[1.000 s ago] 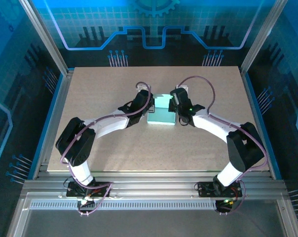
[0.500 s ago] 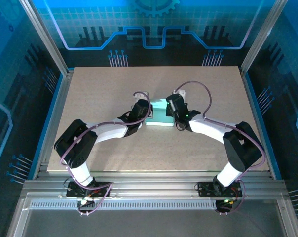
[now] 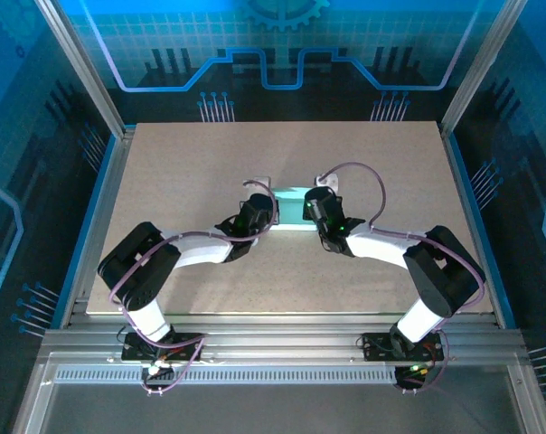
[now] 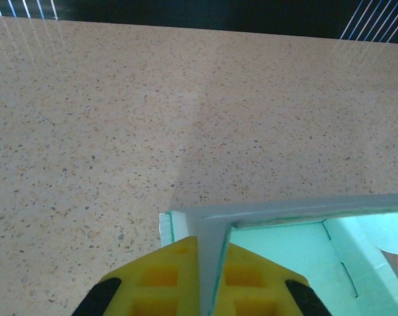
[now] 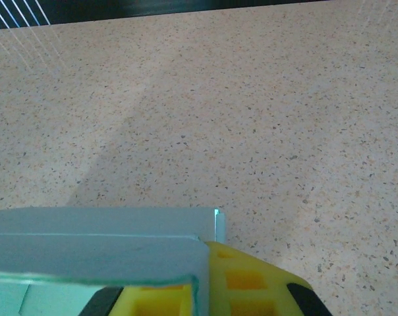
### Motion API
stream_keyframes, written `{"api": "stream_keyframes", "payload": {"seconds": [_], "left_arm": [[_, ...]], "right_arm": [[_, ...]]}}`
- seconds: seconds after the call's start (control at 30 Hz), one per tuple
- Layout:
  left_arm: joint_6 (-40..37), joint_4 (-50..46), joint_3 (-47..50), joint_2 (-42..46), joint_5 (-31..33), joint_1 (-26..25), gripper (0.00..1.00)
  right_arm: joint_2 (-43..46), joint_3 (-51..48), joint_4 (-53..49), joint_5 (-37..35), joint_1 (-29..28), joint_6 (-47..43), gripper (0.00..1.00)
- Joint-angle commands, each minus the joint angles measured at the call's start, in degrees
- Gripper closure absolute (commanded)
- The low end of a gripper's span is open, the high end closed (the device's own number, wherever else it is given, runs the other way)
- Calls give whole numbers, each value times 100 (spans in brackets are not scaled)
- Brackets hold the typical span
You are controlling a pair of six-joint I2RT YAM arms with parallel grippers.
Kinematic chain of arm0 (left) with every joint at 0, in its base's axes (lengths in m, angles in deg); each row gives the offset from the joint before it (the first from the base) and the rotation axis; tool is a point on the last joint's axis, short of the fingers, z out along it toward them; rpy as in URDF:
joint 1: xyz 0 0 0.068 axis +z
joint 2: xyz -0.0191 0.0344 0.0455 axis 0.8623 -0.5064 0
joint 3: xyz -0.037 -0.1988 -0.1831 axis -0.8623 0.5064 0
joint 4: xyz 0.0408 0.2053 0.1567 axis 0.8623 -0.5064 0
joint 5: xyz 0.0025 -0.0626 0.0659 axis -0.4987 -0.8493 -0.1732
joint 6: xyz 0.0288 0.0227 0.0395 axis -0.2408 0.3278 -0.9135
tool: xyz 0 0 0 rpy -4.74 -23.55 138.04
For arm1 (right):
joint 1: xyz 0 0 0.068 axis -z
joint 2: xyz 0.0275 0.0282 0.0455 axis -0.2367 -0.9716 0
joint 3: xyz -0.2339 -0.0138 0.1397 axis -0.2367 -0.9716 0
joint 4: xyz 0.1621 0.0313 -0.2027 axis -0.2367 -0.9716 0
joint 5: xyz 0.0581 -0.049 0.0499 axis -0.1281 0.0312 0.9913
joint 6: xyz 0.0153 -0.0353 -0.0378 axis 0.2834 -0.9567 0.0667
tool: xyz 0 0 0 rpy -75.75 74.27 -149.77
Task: Fold the paper box
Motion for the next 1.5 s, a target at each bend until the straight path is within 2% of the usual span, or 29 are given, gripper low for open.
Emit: {"api": "stream_keyframes", "payload": {"seconds": [0.0, 0.53, 0.8, 0.9, 1.0, 1.07, 1.2, 1.47], "left_arm": [[-151, 764, 170, 150, -142, -232, 100], [-568, 2162, 498, -469, 557, -655, 100], [-582, 2602, 826, -533, 758, -733, 100], [-694, 2495, 841, -437, 802, -733, 100], [-681, 2189, 760, -391, 892, -730, 100], [-670, 2196, 776, -410, 918, -731, 100], [-728, 2174, 770, -432, 945, -731, 100], [-756, 2016, 688, -552, 1073, -730, 100]], "right_arm": [[39, -258, 360, 143, -227, -107, 100], [-14, -1209, 1643, -204, -464, -362, 100], [18, -1331, 1662, -229, -525, -351, 99], [123, -1290, 1569, -238, -528, -387, 93], [168, -1265, 1575, -191, -520, -493, 82], [219, -1253, 1563, -130, -522, -503, 71], [390, -1284, 1456, 23, -537, -504, 56], [1024, -1651, 1070, 395, -520, -548, 24]]}}
